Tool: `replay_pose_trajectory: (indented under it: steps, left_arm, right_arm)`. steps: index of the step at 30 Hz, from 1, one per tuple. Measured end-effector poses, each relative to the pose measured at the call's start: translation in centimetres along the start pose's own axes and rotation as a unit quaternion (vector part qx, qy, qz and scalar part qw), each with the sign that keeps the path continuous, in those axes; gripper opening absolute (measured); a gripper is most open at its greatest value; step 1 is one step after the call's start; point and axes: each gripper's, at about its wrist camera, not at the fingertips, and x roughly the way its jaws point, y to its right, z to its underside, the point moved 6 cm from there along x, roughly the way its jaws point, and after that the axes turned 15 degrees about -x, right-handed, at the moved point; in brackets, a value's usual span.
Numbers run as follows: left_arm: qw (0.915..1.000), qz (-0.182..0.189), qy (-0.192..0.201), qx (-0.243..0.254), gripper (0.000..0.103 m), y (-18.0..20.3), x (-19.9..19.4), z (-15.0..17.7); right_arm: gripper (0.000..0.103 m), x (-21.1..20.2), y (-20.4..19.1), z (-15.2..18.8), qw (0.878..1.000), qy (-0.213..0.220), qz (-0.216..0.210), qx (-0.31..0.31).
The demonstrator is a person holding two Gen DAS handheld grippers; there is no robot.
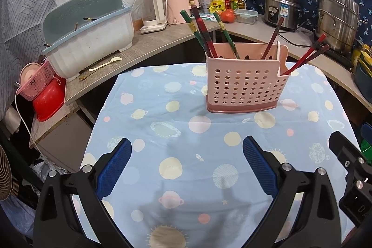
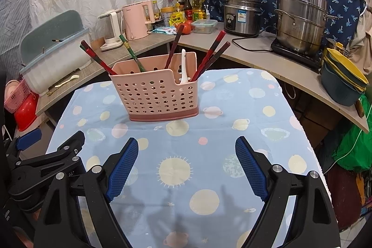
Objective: Organize utensils
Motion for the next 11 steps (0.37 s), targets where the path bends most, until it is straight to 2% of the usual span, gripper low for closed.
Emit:
replay_pose_trajectory:
  steps: [7,11]
  left_arm:
    - [1.0,-0.001,0.003,0.003,0.092,0.09,0.04,-0.13]
    - [1.0,0.0,0.002,0.005,0.092,0.15,0.15,-0.24]
  right_arm:
    - [0.085,0.04,-0.05,-0.17,1.0,0.001,-0.002,-0.002]
    - [0.09,0.06,-0.16,-0.19,1.0,0.003,-0.002,-0.003]
